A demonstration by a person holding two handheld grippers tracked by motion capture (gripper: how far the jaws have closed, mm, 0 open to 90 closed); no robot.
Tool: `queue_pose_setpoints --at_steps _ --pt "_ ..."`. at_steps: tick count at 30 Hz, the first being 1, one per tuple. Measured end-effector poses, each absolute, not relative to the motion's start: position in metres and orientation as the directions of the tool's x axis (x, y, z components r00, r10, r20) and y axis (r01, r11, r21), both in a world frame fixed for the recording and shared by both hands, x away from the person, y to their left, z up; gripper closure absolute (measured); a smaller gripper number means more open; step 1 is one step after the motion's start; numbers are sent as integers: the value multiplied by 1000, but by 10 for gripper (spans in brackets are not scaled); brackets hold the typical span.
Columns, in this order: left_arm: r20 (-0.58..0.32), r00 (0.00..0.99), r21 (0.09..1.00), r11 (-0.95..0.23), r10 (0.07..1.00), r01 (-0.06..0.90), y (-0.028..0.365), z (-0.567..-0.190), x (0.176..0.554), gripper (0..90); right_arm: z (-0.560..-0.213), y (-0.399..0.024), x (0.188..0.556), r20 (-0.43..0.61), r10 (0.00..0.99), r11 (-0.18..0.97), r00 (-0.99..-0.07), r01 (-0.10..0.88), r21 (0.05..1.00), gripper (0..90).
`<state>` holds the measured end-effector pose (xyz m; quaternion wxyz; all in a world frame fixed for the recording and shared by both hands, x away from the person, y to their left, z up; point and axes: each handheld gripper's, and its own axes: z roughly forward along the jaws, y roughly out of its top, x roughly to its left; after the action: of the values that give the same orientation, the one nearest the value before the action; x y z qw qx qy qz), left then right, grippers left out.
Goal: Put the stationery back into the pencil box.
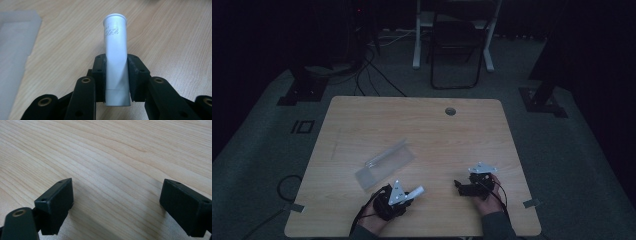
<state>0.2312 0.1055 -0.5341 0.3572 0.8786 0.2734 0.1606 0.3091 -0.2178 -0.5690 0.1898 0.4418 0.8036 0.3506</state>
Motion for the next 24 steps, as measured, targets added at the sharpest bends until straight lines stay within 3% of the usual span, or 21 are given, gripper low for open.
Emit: queue_pose_setpoints --at_steps 24 --pt "165 793 759 -589 587 277 118 -494 230 707 -569 -218 309 5 843 364 -538 577 731 115"
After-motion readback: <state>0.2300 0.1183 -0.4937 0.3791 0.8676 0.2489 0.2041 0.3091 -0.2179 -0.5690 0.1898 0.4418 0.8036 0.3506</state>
